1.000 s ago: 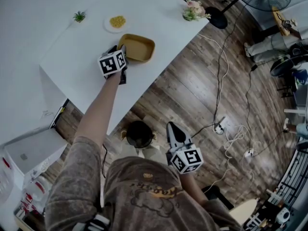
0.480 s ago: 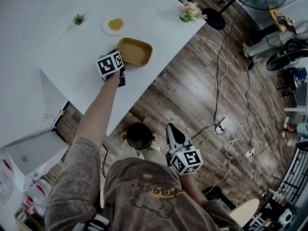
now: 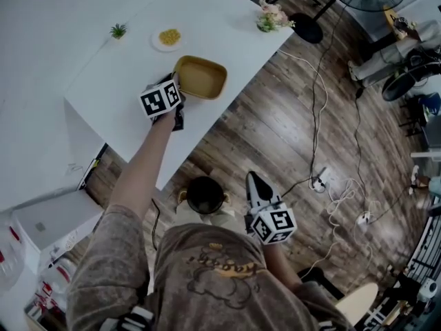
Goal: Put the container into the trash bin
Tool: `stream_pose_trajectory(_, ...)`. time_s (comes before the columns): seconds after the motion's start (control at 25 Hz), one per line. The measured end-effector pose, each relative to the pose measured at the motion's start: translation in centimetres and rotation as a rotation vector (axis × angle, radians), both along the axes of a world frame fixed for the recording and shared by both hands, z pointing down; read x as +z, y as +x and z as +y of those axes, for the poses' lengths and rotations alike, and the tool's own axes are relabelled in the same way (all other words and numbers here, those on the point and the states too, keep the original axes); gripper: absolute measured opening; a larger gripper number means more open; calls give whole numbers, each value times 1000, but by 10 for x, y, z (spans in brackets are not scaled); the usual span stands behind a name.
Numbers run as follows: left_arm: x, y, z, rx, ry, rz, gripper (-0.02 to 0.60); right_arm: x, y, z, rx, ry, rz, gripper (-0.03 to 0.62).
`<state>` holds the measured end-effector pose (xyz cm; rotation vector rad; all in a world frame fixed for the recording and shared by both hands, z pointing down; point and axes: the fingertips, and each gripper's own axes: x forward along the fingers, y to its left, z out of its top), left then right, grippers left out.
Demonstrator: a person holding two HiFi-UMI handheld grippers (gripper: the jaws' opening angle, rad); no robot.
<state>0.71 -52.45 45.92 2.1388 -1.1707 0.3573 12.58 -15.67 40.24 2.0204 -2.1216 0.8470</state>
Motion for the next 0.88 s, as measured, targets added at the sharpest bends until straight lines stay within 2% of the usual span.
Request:
stream_pose_trajectory(0.44, -48, 12, 89, 112, 44, 59, 38, -16, 8, 33, 58, 46, 24, 2)
stream_pose_trajectory(0.68, -62, 22, 151, 175, 35, 110, 38, -24, 17, 64, 114, 58, 31, 2)
stream_pose_trajectory(0.88, -73, 22, 207, 240, 36, 113, 38, -31, 22, 94, 163, 80, 48, 2)
